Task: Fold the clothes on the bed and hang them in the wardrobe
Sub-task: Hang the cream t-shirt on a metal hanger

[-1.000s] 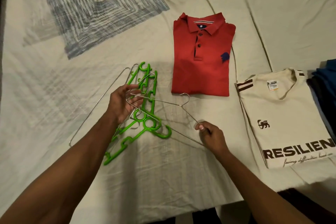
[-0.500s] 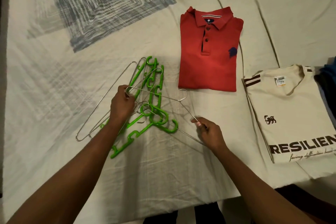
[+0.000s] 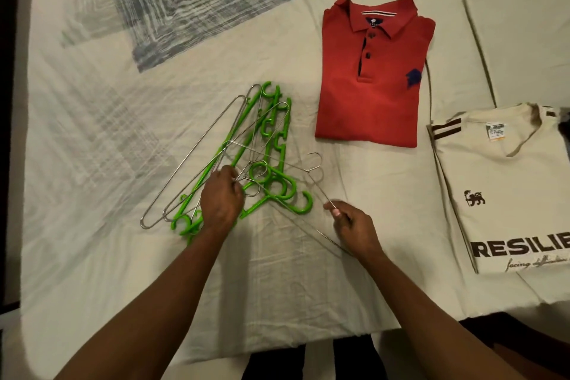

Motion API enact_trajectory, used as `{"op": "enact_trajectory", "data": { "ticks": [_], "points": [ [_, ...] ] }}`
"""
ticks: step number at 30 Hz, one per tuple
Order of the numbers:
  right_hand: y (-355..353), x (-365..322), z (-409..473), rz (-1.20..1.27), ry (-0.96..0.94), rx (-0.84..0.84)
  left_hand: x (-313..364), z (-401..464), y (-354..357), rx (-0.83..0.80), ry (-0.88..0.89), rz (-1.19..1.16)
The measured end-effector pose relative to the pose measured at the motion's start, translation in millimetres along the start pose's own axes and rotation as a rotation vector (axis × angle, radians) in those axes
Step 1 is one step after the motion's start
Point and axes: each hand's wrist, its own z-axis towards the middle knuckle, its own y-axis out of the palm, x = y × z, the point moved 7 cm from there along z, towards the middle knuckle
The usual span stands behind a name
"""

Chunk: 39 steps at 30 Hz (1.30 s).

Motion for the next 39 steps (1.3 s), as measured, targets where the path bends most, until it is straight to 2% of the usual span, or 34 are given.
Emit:
{"op": "enact_trajectory", "data": {
  "ticks": [6,11,13,16,20,23,25,28,33,36,39],
  "points": [
    [14,-21,-4,0.116,0.006,-0.092,-3,0,-7,0.085,-0.117,-0.193],
    [12,-37,-13,0.217,0.018,-0.236,-10,-1,-28,0.263,-0.292,-0.248],
    [3,-46,-17,0.265,0.009,-0.281,-7,-1,-36,0.301,-0.267,-0.260],
    [-26,-55,-18,0.308,0.039,-0.328,16,7,-41,0.283,-0.067,-0.127],
    [-68,-65,-16,0.294,0.069,-0.424,77,15,-33,0.195,0.407,0.139],
    [-98,-62,-12,0.234,0.059,-0.477,135,10,-16,0.080,0.733,0.108],
    [-123,-50,-5,0.201,0.042,-0.423,170,9,-6,-0.003,0.831,0.019],
    [-167,-24,13,0.109,0.056,-0.246,205,15,12,-0.071,0.831,-0.022],
    [-242,7,46,-0.122,0.070,0.083,240,24,44,-0.167,0.692,-0.146],
    [-281,16,56,-0.157,0.060,0.345,253,30,57,-0.212,0.640,-0.222],
    [-307,29,56,-0.174,0.168,0.567,253,37,70,-0.265,0.446,-0.318]
  ]
}}
